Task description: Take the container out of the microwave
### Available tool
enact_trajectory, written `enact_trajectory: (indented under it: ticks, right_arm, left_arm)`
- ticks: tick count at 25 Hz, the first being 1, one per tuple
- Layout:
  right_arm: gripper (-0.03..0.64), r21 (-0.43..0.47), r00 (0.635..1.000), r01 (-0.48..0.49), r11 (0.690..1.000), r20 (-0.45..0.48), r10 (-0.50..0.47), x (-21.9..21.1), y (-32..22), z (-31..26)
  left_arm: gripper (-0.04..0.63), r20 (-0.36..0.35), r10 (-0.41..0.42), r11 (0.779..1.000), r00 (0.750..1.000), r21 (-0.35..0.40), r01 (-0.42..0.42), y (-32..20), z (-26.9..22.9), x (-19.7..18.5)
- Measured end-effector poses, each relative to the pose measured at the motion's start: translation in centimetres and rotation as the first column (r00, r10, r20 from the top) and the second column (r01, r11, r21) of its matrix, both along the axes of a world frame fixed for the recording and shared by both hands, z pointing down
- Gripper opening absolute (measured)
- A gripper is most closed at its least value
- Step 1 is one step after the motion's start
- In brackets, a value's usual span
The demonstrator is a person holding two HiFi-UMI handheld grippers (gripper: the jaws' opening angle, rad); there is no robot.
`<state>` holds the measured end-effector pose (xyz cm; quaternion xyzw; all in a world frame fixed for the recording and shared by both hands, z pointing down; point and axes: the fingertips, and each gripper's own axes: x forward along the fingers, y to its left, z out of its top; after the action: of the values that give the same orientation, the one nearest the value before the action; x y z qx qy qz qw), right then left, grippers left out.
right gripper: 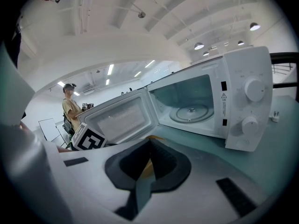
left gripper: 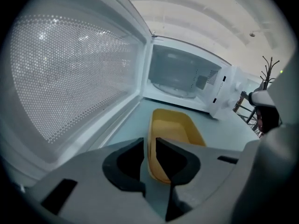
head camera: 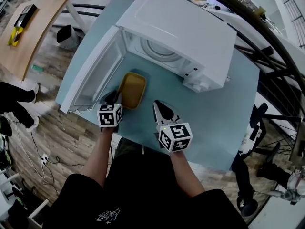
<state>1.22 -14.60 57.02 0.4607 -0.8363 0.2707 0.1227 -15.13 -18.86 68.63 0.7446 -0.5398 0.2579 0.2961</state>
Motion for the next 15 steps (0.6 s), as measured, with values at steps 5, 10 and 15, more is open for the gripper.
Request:
enact_trajectory:
  ticks: [5, 10, 15]
  right_arm:
    - [0.006, 0.023, 1.000, 0.002, 1.000, 0.011, -0.002, 0.5, 0.1, -1.2]
    - [0.006, 0.049, 1.000, 0.004, 0.999, 0.020, -0.005, 1.4, 0.5, -2.4]
    - [0.006, 0.078, 0.999, 0.004, 0.997, 0.041, -0.008, 2.6, 1.4, -4.2]
  left_arm:
    - [0.063, 0.009, -0.007, 1.000, 1.000, 0.025, 0.007, 0.3, -1.6, 0.0]
    - [0.063, 0.014, -0.018, 0.998, 1.000, 0.060, 0.017, 0.7, -3.5, 0.4]
    - [0.063, 0.019, -0.046, 0.994, 0.999, 0.104, 0.043, 1.8, -5.8, 0.7]
